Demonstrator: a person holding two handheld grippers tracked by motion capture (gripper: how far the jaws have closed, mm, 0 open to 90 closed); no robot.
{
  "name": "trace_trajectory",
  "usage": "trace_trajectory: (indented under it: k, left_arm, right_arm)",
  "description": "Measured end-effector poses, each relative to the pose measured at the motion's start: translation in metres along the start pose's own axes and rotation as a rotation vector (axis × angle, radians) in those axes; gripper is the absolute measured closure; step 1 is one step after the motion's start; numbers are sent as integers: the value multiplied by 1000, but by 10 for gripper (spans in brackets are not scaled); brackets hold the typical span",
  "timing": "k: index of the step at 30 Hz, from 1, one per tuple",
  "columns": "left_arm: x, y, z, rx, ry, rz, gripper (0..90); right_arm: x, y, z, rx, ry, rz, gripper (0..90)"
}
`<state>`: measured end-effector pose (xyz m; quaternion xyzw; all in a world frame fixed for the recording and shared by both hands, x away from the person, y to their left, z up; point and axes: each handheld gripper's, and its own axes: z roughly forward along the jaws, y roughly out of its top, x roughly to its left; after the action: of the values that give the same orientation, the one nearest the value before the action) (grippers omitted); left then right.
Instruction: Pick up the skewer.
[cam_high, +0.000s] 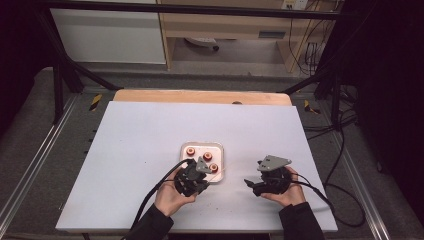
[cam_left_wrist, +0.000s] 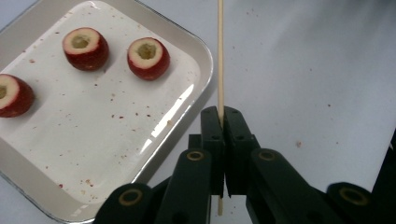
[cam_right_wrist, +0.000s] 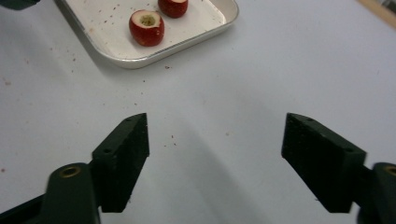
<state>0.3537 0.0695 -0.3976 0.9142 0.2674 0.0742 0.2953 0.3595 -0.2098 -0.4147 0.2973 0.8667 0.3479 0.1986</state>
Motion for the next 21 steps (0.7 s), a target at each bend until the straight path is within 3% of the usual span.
trace_trajectory:
  k: [5,9,15,21]
  left_arm:
    - [5,-10,-8,-84,40,-80,883]
    - [6,-25,-14,-157,40,-148,883]
    - [4,-45,-17,-207,58,-192,882]
    - [5,-61,-16,-240,69,-226,882]
  right_arm:
    - [-4,-4,0,5,42,77,103]
    - [-4,-3,0,2,57,118,69]
    - [-4,1,0,-16,81,174,46]
    - [-1,13,7,19,101,192,33]
